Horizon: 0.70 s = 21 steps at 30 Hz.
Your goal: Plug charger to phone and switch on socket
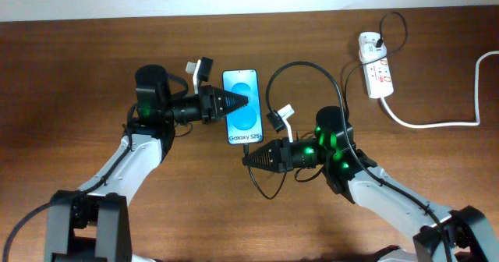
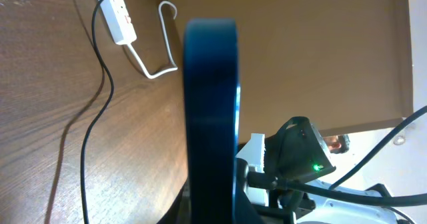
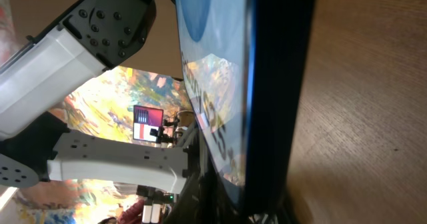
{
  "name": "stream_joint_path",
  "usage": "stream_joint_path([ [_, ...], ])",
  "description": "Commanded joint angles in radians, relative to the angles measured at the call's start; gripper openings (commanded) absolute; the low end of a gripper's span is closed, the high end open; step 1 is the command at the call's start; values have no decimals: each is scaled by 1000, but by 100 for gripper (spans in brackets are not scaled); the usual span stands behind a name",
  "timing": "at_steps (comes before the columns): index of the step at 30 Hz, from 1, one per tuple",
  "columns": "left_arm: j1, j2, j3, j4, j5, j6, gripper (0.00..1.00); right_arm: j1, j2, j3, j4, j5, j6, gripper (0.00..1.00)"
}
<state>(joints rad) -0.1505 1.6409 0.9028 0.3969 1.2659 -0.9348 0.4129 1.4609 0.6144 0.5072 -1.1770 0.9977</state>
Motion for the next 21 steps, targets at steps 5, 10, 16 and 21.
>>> stream_joint_path([
  [5,-118,-3,-70,-77,301,32,0,-62,5,168,75,351,-25,4],
  [10,-133,-3,-70,-77,301,32,0,-62,5,170,53,352,-26,4],
  [16,-130,-3,-70,-77,260,31,0,-62,5,170,-8,344,-25,6],
  [21,-109,-3,-70,-72,256,8,0,-61,5,170,-66,322,-33,9],
])
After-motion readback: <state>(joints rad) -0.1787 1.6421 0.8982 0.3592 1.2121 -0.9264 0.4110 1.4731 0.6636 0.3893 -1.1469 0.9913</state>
